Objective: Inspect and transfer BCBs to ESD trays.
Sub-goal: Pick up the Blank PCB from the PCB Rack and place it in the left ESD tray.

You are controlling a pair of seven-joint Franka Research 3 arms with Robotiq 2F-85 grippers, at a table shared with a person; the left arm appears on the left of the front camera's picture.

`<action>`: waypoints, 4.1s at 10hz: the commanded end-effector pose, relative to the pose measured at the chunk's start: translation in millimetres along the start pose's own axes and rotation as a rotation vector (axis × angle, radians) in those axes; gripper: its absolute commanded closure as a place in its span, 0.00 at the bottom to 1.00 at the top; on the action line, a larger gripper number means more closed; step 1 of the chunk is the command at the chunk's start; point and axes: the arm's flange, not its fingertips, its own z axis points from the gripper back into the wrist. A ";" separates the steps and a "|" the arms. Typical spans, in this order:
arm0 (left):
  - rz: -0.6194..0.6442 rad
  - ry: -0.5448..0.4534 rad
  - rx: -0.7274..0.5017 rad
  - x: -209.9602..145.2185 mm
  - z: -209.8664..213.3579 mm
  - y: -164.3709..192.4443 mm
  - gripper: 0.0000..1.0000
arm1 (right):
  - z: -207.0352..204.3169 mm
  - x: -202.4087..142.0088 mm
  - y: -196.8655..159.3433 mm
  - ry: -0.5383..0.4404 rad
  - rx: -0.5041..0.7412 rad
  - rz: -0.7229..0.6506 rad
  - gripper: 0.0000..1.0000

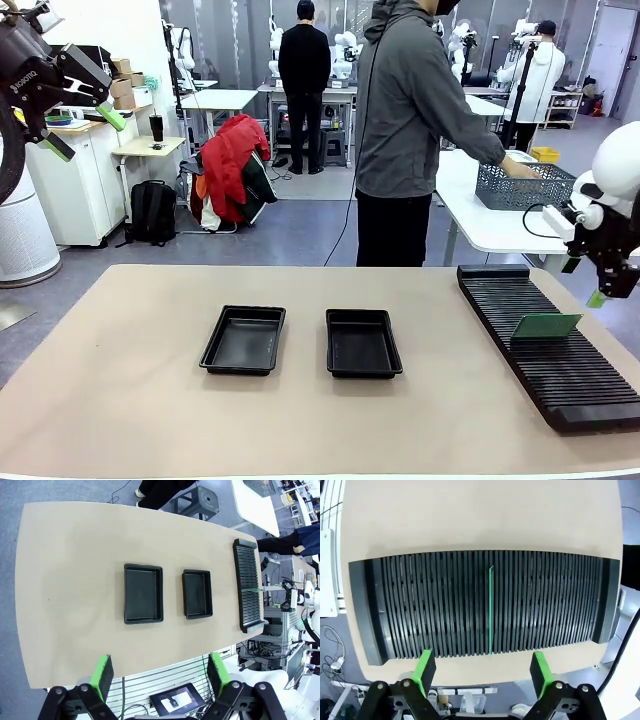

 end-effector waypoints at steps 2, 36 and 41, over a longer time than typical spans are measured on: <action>0.001 -0.001 -0.001 0.2 -0.8 0.5 0.00 | -30.4 0.4 -2.5 0.030 -0.012 0.077 0.00; 0.001 -0.001 -0.001 0.2 -0.8 0.5 0.00 | -97.2 7.5 -8.0 0.048 -0.011 0.017 0.32; 0.001 -0.001 -0.001 0.2 -0.8 0.5 0.00 | -92.9 8.1 -8.6 0.075 0.017 0.038 0.55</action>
